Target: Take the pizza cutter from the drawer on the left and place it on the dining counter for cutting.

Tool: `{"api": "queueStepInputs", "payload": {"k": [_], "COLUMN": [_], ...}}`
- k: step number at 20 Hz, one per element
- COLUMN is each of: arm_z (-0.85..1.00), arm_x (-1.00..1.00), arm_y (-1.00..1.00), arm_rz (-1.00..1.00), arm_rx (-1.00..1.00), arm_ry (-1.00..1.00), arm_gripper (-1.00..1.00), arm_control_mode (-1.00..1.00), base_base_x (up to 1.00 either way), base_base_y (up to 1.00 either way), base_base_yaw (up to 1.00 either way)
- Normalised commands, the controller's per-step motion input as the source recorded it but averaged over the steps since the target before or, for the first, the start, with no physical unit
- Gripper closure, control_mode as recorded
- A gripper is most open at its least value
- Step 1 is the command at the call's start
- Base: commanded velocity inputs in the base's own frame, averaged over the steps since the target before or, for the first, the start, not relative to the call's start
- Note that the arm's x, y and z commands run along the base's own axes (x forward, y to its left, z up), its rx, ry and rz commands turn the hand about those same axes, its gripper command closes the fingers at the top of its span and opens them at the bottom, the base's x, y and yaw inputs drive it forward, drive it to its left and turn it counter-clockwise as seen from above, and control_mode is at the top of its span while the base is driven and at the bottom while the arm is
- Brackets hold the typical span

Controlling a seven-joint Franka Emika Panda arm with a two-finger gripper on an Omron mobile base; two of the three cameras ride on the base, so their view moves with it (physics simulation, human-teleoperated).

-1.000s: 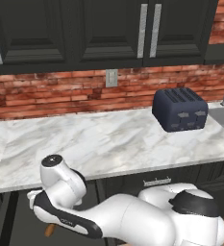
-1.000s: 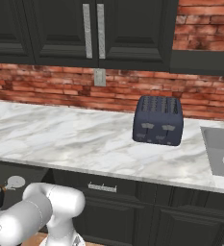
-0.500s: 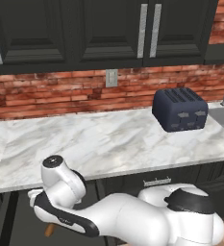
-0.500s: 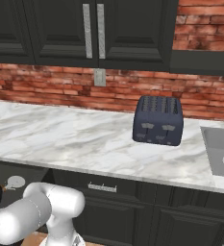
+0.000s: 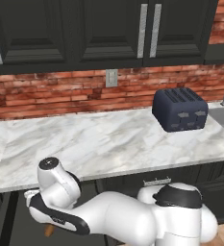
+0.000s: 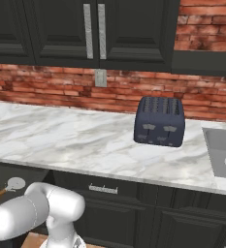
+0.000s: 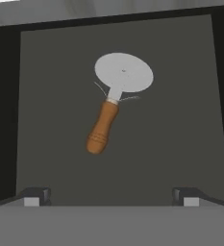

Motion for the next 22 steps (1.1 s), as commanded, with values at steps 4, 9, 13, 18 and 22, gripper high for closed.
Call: {"api": "queueStepInputs", "payload": {"k": [4, 9, 13, 18, 22], "arm_z": [-0.38, -0.45, -0.44, -0.28, -0.25], "arm_x": [0.11, 0.01, 0.0, 0.01, 0.01], "arm_y": [0.0, 0.0, 0.0, 0.0, 0.01], "arm_rz": [0.0, 0.0, 0.0, 0.0, 0.0], "arm_rx": [0.0, 0.0, 0.0, 0.0, 0.0], "arm_ry": [0.0, 0.0, 0.0, 0.0, 0.0], "arm_gripper": [-1.0, -1.0, -1.0, -1.0, -1.0], "arm_control_mode": [-1.0, -1.0, -1.0, -1.0, -1.0], "base_base_x": [0.0, 0.0, 0.0, 0.0, 0.0], "base_base_y": [0.0, 0.0, 0.0, 0.0, 0.0], "base_base_yaw": [0.0, 0.0, 0.0, 0.0, 0.0]}}
